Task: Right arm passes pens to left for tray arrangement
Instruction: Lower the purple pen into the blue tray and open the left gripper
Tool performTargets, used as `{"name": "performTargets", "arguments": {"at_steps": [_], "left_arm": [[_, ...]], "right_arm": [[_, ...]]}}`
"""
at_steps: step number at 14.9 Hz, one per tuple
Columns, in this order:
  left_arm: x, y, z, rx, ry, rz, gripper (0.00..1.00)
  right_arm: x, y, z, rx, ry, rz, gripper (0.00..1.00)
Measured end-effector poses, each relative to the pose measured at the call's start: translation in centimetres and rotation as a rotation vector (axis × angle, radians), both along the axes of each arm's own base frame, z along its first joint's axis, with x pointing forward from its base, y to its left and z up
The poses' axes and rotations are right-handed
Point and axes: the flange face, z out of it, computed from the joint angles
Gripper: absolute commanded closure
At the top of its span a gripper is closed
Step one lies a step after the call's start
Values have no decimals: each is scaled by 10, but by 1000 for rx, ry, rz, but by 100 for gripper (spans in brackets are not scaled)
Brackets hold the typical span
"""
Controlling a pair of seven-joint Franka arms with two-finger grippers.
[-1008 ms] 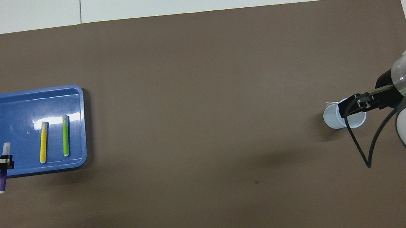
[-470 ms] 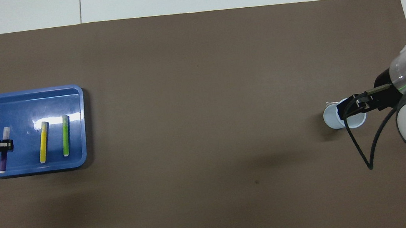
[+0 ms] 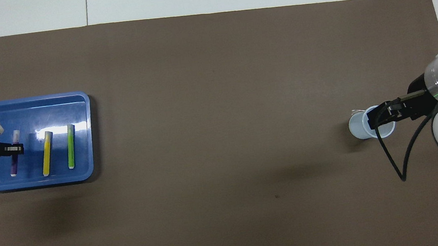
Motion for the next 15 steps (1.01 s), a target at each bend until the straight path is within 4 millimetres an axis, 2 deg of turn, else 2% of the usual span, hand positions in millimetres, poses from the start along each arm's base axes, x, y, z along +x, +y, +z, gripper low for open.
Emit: {"name": "performTargets", "arguments": {"at_steps": [6, 8, 11, 12, 13, 15], "left_arm": [[6, 2, -15, 21, -30, -31, 100], [7, 1, -15, 32, -32, -45, 50], [7, 1, -15, 36, -36, -48, 23], [7, 1, -16, 35, -35, -45, 9], [7, 0, -17, 34, -34, -38, 0], [7, -1, -19, 30, -32, -23, 0]], "right_arm": [[0, 1, -1, 0, 2, 2, 0], [0, 1, -1, 0, 2, 2, 0], [0, 0, 1, 0, -2, 0, 0], [0, -1, 3, 1, -7, -3, 0], [1, -4, 8, 1, -18, -7, 0], [3, -9, 25, 3, -50, -17, 0]]}}
